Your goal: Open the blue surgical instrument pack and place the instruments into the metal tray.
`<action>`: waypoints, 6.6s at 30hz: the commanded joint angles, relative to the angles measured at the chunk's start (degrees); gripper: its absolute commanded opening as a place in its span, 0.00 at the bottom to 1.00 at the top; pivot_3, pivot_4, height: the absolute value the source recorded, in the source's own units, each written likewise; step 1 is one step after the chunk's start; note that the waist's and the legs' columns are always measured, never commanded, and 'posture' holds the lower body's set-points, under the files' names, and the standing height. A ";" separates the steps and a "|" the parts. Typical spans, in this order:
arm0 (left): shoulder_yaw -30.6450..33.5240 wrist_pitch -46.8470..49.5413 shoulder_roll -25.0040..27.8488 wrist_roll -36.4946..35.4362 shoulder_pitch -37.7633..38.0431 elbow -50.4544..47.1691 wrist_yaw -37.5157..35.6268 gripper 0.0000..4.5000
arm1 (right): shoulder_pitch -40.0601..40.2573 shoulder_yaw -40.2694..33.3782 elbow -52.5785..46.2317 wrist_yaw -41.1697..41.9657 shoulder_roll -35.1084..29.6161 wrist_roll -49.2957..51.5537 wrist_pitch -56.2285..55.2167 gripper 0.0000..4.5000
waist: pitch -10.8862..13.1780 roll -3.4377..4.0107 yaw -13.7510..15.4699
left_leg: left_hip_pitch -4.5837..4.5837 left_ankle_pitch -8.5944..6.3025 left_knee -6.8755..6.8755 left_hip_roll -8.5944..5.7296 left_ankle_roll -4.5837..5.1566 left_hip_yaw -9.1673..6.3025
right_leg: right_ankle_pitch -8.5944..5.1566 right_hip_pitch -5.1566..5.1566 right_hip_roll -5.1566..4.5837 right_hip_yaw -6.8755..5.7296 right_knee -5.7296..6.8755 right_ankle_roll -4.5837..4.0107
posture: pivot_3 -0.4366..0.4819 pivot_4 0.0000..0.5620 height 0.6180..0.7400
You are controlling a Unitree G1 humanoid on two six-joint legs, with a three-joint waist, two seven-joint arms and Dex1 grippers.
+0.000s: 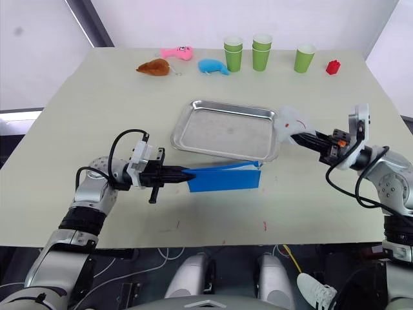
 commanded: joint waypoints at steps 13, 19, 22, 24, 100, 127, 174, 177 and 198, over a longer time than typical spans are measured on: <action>-3.20 -4.55 -2.91 2.40 -5.59 7.27 -2.58 0.00 | -12.03 22.88 -3.84 -3.24 11.54 -17.45 -9.22 0.01 | 0.00 0.01 0.08 | -0.08 0.00 0.01 -0.06 0.01 -0.07 | 0.00 -0.03 -0.01 -0.01 0.00 0.01 | 0.48 0.27 1.00; -3.14 -5.35 -3.62 2.85 -5.90 8.05 -2.58 0.00 | -14.51 27.50 -2.56 -4.40 16.38 -22.58 -13.48 0.01 | 0.00 0.01 -0.10 | -0.14 0.00 0.04 -0.11 0.00 -0.10 | 0.00 -0.01 -0.02 0.02 -0.03 0.01 | 0.48 0.27 1.00; -3.13 -5.56 -3.78 2.91 -5.85 8.15 -2.58 0.00 | -14.80 28.08 -3.01 -4.92 18.38 -23.58 -14.98 0.01 | 0.00 0.01 0.10 | -0.13 0.00 0.02 -0.09 0.00 -0.19 | -0.01 -0.02 0.01 -0.04 0.02 0.00 | 0.48 0.27 1.00; -3.08 -5.58 -3.90 2.94 -5.87 8.22 -2.58 0.00 | -14.74 28.84 -3.89 -5.15 19.45 -24.52 -16.33 0.01 | 0.00 0.01 0.09 | -0.14 0.00 0.02 -0.10 0.00 -0.20 | -0.01 -0.01 0.01 -0.06 0.02 0.00 | 0.48 0.27 1.00; -2.86 -3.26 -2.16 2.86 -3.85 6.72 -2.51 0.00 | -0.37 21.01 5.91 10.68 4.14 -21.78 -23.91 0.01 | -0.01 0.00 -0.05 | 0.04 0.00 0.04 -0.12 0.00 -0.24 | -0.01 0.16 0.03 0.01 0.04 0.01 | 0.48 0.27 1.00; -2.32 13.30 9.19 0.54 16.27 -34.77 5.20 1.00 | 0.90 22.09 6.73 11.53 4.03 -24.46 -26.28 0.00 | 0.09 0.10 -0.11 | 0.08 0.02 -0.06 -0.05 -0.04 -0.17 | -0.02 0.09 0.11 0.13 0.01 -0.01 | 0.48 0.27 1.00; 13.02 2.51 14.68 2.20 18.88 -12.49 7.86 0.00 | 2.64 22.63 5.53 11.53 2.35 -25.60 -27.05 0.00 | 0.07 0.09 -0.09 | 0.09 0.02 -0.05 -0.01 -0.04 -0.14 | -0.02 0.09 0.12 0.12 -0.01 -0.01 | 0.48 0.27 1.00; 12.64 2.33 14.78 3.23 19.63 -11.27 8.42 0.00 | 2.88 22.61 5.40 11.61 2.18 -25.59 -26.93 0.00 | 0.07 0.09 -0.09 | 0.09 0.02 -0.05 -0.01 -0.04 -0.14 | -0.02 0.09 0.12 0.12 0.00 -0.01 | 0.48 0.27 1.00; 19.57 7.75 9.12 -5.57 12.34 -20.38 17.83 0.00 | 1.61 23.39 6.00 11.48 2.58 -25.52 -23.96 0.00 | 0.06 0.06 -0.08 | 0.08 0.02 -0.05 -0.01 -0.04 -0.15 | -0.01 0.10 0.12 0.11 0.01 -0.01 | 0.48 0.27 1.00</action>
